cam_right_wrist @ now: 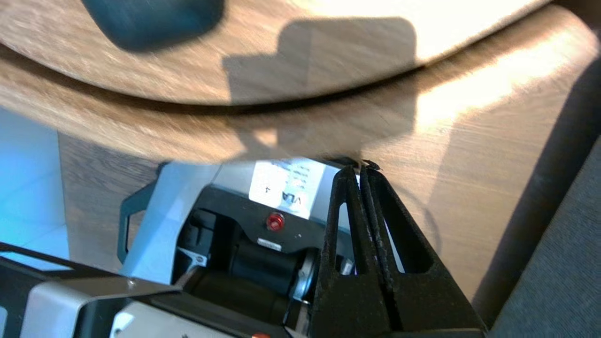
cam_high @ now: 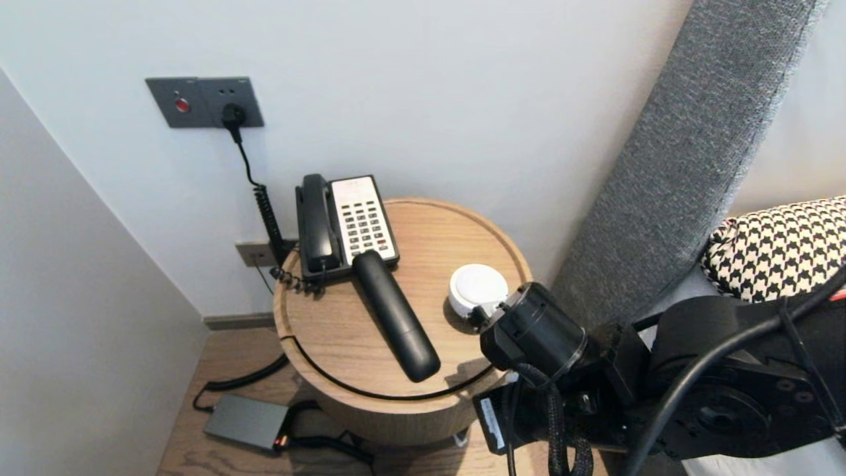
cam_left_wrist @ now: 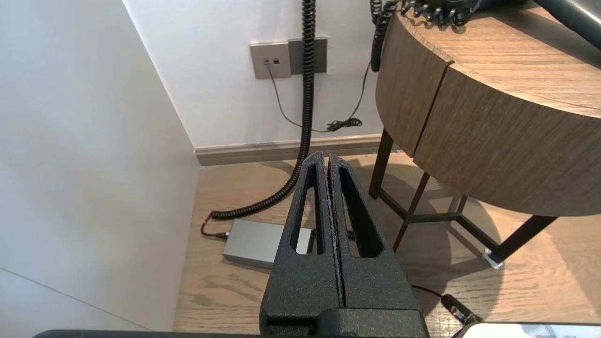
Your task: Close the nightstand drawer
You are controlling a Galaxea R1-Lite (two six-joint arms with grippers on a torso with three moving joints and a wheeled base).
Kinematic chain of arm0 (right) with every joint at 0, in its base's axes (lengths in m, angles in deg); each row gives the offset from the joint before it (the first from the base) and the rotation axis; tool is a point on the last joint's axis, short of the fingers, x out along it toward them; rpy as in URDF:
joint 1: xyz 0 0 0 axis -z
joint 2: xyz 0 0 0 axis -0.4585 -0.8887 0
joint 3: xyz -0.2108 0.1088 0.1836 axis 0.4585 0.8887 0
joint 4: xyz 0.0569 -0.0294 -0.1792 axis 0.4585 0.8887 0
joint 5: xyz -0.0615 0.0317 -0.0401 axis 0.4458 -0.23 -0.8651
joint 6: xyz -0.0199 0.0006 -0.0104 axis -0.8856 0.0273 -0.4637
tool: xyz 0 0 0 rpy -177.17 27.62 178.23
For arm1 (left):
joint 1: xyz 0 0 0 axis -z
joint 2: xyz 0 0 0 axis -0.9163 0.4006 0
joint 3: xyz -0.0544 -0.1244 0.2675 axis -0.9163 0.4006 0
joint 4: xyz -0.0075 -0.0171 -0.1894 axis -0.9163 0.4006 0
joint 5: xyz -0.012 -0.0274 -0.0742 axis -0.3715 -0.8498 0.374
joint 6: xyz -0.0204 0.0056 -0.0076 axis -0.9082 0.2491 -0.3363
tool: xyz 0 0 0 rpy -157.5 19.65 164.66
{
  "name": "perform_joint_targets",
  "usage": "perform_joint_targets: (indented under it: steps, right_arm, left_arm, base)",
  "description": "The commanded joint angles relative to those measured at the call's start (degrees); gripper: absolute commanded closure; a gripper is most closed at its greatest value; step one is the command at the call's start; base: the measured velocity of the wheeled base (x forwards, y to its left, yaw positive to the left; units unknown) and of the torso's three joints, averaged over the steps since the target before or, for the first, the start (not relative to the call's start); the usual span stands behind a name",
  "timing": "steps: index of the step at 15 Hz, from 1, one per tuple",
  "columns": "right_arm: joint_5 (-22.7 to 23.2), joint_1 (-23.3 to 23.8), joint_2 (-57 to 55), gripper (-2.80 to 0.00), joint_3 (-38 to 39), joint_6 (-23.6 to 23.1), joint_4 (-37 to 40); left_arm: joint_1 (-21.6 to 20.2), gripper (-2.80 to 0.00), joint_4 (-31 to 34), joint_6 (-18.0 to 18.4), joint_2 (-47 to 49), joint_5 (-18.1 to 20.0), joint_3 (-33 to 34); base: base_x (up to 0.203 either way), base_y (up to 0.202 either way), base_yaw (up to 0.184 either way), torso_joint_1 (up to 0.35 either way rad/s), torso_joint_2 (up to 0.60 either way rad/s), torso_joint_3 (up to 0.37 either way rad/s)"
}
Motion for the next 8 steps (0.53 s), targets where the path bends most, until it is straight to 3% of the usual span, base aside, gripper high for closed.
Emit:
perform_joint_targets:
  steps: [1, 5, 8]
  right_arm:
    - [-0.21, 0.15, 3.87, 0.0, 2.33, 0.46, 0.24]
    - [-2.17, 4.09, 13.1, 0.0, 8.66, 0.53, 0.58]
    - [-4.49, 10.03, 21.52, 0.0, 11.09, -0.14, 5.26]
  left_arm:
    - [-0.04, 0.0, -0.03, 0.01, -0.06, -0.01, 0.7]
    - [0.05, 0.0, -0.03, 0.01, -0.06, -0.01, 0.7]
    - [0.02, 0.0, -0.03, 0.01, -0.06, -0.01, 0.7]
  base:
    - [0.0, 0.0, 0.0, 0.0, 0.0, 0.0]
    - [0.0, 0.0, 0.0, 0.0, 0.0, 0.0]
    - [0.0, 0.0, 0.0, 0.0, 0.0, 0.0]
